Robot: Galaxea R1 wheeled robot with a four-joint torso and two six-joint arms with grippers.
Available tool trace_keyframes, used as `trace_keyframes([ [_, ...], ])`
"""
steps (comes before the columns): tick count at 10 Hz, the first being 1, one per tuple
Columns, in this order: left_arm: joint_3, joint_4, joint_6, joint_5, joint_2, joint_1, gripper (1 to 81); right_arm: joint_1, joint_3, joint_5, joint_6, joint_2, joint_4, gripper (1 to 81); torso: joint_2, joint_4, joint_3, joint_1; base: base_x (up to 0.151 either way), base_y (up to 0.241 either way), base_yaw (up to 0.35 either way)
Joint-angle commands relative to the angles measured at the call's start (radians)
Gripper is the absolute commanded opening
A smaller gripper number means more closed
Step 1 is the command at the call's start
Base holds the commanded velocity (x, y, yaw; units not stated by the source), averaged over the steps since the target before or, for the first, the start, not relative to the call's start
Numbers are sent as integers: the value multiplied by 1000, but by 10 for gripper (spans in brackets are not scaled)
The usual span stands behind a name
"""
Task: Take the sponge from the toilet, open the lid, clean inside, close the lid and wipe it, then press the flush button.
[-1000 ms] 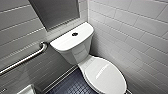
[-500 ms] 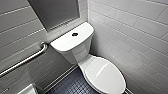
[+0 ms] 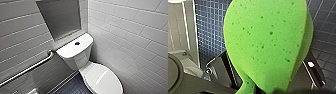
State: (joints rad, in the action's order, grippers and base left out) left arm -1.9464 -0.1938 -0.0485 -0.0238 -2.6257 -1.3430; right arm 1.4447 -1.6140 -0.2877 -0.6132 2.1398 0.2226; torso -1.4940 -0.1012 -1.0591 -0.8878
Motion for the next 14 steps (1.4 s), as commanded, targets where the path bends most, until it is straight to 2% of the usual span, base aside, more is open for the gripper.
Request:
trace_keyframes([
  [1, 26, 4, 7, -70, 24, 5, 811, 47, -90, 42, 3, 48, 50, 10, 95, 0, 93, 62, 0, 0, 0],
  [4, 10, 5, 5, -68, 19, 5, 811, 67, -193, 44, 1, 134, 61, 10, 200, 0, 198, 131, 0, 0, 0],
  [5, 10, 5, 6, -70, 18, 5, 811, 78, -227, 44, 1, 163, 61, 10, 234, 0, 135, 153, 0, 0, 0],
  [6, -5, 7, 4, -70, 12, 5, 811, 84, -259, 44, 3, 198, 66, 10, 263, 0, 165, 173, 0, 0, 0],
  [8, -48, 8, 1, -70, -13, 3, 811, 89, -311, 45, 3, 238, 81, 10, 317, 0, 184, 209, 0, 0, 0],
  [11, -109, 8, -1, -74, -59, -2, 811, 112, -426, 44, 1, 311, 126, 10, 426, 0, 187, 280, 0, 0, 0],
  [12, -132, 10, -2, -74, -73, -2, 811, 116, -466, 45, 3, 346, 130, 10, 464, 0, 227, 304, 0, 0, 0],
  [13, -149, 10, -2, -76, -83, -2, 811, 115, -508, 45, 1, 378, 136, 10, 501, 0, 287, 328, 0, 0, 0],
  [14, -163, 11, -2, -74, -91, -3, 811, 116, -546, 45, 1, 404, 136, 10, 524, 0, 295, 343, 0, 0, 0],
])
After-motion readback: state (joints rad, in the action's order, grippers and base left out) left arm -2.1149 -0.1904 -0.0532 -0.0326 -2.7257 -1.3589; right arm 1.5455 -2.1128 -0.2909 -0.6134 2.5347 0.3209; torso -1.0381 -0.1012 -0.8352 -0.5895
